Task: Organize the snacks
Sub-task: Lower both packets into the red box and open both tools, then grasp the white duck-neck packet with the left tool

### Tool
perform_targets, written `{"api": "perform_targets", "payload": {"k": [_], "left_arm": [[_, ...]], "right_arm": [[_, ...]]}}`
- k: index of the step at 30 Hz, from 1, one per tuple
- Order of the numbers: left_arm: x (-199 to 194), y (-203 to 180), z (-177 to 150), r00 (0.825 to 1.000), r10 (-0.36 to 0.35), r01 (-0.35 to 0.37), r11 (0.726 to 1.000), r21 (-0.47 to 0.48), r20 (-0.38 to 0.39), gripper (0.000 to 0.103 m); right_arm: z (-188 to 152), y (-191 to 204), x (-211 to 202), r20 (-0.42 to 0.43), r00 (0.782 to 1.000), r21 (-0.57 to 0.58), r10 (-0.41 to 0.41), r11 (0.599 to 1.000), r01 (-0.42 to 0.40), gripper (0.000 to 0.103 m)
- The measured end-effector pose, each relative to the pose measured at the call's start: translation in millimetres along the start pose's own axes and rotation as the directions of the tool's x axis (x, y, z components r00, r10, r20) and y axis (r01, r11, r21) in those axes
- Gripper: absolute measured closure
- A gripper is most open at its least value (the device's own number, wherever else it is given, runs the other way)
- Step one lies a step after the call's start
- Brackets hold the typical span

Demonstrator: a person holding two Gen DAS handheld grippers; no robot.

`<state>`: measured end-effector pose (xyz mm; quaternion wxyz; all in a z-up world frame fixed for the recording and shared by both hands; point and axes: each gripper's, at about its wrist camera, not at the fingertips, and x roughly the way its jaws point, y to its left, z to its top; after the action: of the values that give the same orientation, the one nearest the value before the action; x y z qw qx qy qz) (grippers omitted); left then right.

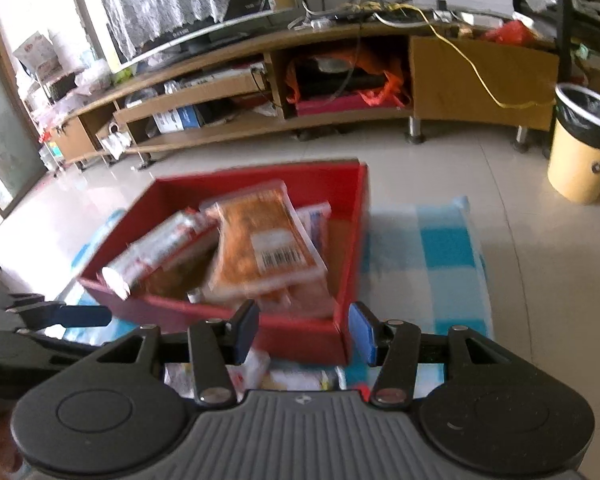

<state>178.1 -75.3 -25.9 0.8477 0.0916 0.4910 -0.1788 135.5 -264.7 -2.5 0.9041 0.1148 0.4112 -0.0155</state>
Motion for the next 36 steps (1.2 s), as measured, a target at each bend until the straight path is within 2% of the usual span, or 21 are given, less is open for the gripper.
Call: {"api": "perform_targets", "payload": {"k": [7,12,15,19,22,24,28,29,36], "left_arm": [[11,-14,-1,0.999,-0.044,0.044,0.999,0.002,-0.022,0.022],[18,-26,4,0.999,-0.036,0.035,0.999,-0.016,-0.03,0.019],[23,-34,7,0.999,-0.036,0.034,0.998,-0.054,-0.04,0.018],[33,-50,11,0.999,-0.003,0.0,0.998,-0.058,-0.043,0.016],[49,-59,8,0.996,0.024,-0.029,0.998,-0.057,-0.089,0.016],[53,-64,7,0.995,0.052,-0.056,0.997,-0.044,-0.079,0.011],[45,-67,7,0.996,0.029,-0.031,0.999,-0.023,-0.084,0.036],[41,-68,3,0.996,0.037,-0.037,0.999,0.002,-0.083,0.04],[18,-58,-36,0.994,0.022,-0.015,0.998,0.069,-0.107,0.051]], "right_arm": [[-24,-18,-15,-0.037,0.999,0.033,-0.038,0.999,0.039,0.056],[-34,-28,-42,-0.012,1.0,0.079,-0.027,0.996,0.028,0.056],[-40,-33,-58,0.008,1.0,0.109,-0.013,0.994,0.012,0.051],[-45,-37,-71,0.015,1.0,0.138,-0.008,0.99,0.006,0.051],[-44,-39,-76,0.027,1.0,0.137,0.007,0.99,-0.011,0.051],[-42,-42,-76,0.03,0.999,0.146,0.015,0.989,-0.019,0.051],[-35,-52,-75,0.035,0.999,0.184,0.034,0.982,-0.04,0.051],[-35,-54,-75,0.034,0.999,0.196,0.041,0.979,-0.047,0.051],[-36,-50,-81,0.05,0.997,0.179,0.054,0.982,-0.062,0.051]]}}
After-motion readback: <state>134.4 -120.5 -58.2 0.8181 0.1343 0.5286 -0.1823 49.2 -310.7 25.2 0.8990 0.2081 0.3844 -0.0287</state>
